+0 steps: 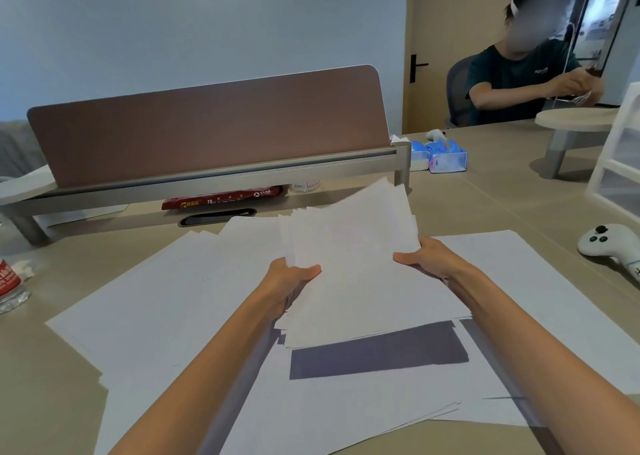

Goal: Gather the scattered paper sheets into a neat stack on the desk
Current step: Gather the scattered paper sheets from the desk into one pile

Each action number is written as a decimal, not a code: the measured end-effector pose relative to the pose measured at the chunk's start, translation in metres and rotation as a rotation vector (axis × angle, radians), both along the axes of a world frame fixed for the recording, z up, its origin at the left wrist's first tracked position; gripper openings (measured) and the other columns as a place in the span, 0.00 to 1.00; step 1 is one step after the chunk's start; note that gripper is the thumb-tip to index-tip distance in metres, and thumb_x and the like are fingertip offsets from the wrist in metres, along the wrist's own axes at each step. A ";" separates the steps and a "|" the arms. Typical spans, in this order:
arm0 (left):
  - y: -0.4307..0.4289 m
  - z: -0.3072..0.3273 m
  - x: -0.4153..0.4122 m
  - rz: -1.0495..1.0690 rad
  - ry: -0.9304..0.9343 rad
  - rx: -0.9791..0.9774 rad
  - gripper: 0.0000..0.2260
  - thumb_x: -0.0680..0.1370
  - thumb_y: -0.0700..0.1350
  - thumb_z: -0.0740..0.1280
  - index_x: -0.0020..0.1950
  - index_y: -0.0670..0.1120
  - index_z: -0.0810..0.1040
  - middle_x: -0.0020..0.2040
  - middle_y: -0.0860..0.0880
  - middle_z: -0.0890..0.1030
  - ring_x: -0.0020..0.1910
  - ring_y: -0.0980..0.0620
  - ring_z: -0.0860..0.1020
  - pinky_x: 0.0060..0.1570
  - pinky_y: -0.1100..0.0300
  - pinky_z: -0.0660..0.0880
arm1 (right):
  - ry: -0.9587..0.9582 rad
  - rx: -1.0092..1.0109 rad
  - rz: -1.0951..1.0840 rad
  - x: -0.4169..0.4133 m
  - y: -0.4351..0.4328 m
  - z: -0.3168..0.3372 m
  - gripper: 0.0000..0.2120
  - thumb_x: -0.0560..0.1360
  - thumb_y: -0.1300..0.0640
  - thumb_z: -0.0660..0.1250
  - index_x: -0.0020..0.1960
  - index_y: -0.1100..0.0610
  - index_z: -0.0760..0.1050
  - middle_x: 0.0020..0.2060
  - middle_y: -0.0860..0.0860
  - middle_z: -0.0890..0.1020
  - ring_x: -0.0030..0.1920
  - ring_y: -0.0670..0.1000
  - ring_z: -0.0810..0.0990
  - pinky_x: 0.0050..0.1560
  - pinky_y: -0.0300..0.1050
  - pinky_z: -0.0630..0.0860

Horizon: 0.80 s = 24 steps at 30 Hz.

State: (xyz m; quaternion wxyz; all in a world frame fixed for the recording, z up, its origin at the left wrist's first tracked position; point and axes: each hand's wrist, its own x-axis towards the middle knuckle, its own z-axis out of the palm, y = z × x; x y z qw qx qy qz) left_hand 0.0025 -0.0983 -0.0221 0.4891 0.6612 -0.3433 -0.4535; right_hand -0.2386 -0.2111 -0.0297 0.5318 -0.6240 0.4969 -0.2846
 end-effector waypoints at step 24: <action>0.056 -0.005 0.257 0.026 -1.040 0.173 0.18 0.81 0.50 0.62 0.70 0.46 0.71 0.73 0.45 0.67 0.70 0.43 0.67 0.69 0.48 0.65 | -0.187 -0.110 -0.053 0.155 0.081 -0.002 0.21 0.76 0.64 0.67 0.68 0.59 0.69 0.60 0.56 0.77 0.58 0.58 0.76 0.49 0.43 0.75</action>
